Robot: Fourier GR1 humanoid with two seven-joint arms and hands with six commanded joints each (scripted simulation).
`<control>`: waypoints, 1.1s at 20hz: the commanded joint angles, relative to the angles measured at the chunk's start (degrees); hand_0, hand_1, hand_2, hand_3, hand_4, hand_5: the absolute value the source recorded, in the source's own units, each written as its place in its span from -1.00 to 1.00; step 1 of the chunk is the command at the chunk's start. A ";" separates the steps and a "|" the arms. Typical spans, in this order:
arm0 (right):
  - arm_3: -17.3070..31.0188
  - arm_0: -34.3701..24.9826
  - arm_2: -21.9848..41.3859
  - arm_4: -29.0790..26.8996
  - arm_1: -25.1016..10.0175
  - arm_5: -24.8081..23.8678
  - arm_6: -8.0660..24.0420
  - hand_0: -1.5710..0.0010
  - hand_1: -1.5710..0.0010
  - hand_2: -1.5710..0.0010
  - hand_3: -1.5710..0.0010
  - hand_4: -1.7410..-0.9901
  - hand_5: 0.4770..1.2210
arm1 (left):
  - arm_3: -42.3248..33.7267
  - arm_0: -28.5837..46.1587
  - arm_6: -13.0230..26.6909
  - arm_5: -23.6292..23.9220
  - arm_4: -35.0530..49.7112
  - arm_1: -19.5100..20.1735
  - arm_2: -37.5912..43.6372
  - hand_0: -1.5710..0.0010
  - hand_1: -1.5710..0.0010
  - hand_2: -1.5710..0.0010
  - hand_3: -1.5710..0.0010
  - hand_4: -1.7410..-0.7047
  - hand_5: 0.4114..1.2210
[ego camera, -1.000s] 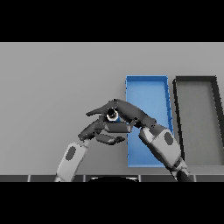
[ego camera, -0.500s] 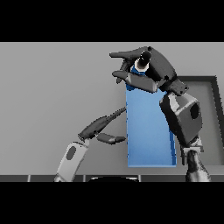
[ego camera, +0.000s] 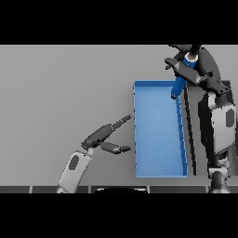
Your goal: Pick up the blue pipe and place it into the blue bin.
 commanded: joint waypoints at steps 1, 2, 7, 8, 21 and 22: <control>-1.84 3.17 -0.10 -0.08 -0.40 0.27 0.48 -1.00 -1.00 -1.00 -1.00 -1.00 1.00 | -0.29 -0.34 0.13 0.06 0.04 0.16 0.17 1.00 1.00 1.00 1.00 0.69 -0.98; -2.56 5.69 -0.05 0.41 -0.17 -0.19 0.73 -1.00 -1.00 -1.00 -1.00 -1.00 1.00 | 0.01 -0.55 0.37 0.27 -0.06 -0.30 0.01 1.00 1.00 1.00 1.00 0.69 -0.98; -8.17 18.71 3.09 0.97 -1.46 -5.70 1.76 -1.00 -1.00 -1.00 -1.00 -1.00 1.00 | -0.54 1.31 0.61 -0.36 0.78 -0.12 -0.22 1.00 1.00 1.00 1.00 0.66 -0.97; -8.88 20.68 4.57 0.59 -2.85 -7.45 1.75 -1.00 -1.00 -1.00 -1.00 -1.00 1.00 | -1.50 1.71 0.54 -0.42 1.03 -0.19 -0.47 1.00 1.00 1.00 1.00 0.66 -0.96; -4.30 24.40 35.88 -12.98 -25.92 -35.91 1.80 -0.19 -0.09 -0.09 0.36 -0.36 1.00 | -1.90 1.91 0.84 0.07 0.45 -0.32 -0.98 1.00 1.00 1.00 1.00 0.67 -0.97; -3.69 23.28 37.76 -14.22 -26.92 -35.47 1.78 0.05 0.13 0.13 0.49 -0.13 1.00 | -2.06 2.09 0.75 0.14 0.29 -0.33 -1.14 1.00 1.00 1.00 1.00 0.67 -0.97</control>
